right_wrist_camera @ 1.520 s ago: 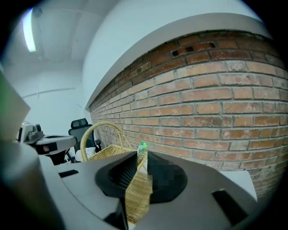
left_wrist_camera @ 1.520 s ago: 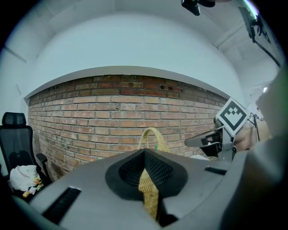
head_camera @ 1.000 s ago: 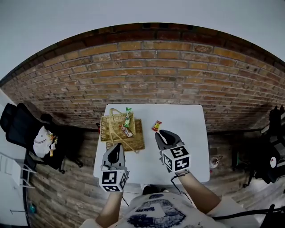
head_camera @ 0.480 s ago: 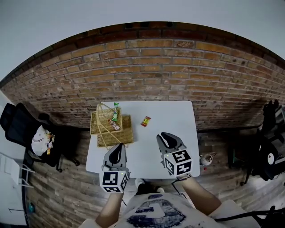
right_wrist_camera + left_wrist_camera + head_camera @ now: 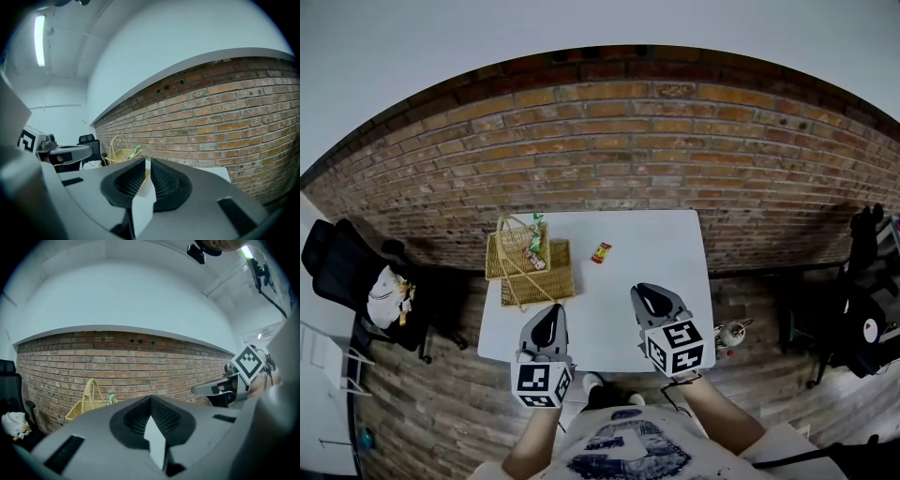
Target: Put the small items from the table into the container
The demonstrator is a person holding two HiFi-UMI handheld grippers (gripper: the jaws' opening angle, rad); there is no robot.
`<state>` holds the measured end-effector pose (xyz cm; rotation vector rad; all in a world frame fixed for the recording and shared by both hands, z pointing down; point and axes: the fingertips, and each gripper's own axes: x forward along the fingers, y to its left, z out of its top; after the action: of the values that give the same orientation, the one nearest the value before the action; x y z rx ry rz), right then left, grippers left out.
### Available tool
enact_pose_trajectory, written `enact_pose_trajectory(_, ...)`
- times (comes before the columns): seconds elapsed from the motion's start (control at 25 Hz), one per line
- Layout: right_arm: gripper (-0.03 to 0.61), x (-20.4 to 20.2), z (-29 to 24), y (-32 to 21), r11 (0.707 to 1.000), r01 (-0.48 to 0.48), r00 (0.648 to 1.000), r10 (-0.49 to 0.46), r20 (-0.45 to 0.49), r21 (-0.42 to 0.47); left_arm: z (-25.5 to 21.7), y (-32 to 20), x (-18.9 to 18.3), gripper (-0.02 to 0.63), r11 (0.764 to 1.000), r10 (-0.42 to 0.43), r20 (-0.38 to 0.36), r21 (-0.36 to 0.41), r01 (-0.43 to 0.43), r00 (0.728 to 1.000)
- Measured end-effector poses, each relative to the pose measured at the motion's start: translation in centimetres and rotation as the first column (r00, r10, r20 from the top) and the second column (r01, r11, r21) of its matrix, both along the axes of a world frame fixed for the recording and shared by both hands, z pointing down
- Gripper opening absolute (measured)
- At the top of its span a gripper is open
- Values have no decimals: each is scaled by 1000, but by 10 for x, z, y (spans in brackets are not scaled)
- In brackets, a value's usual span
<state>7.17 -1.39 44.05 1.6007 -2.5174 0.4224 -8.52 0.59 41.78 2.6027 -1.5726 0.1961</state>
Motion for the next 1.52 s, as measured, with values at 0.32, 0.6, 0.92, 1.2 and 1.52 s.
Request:
enact_pose_trajectory(0.32,51,-1,-1,3,1000,2,1000,-2,6,3,2,1,2,48,1000,5,23,0,-5,1000)
enact_pose_trajectory(0.6,51,-4,2,1,1000,8,1000,-8,4,-8,4,1,3,48,1000,17,5,-8,-17,1000)
enact_pose_trajectory(0.92,51,-12,7,-14,1000,1,1000,-1,2,-24,6,-15,-8,48,1000,14,0,-13,-14,1000)
enact_pose_trajectory(1.2,50,-23,14,-36,998,-29,1000,28,-9,-53,10,-41,-17,48,999,46,-12,-25,-46,999)
enact_pose_trajectory(1.52,51,-33,25,-63,992,-89,996,87,-28,-88,18,-72,-21,48,993,114,-28,-38,-115,993)
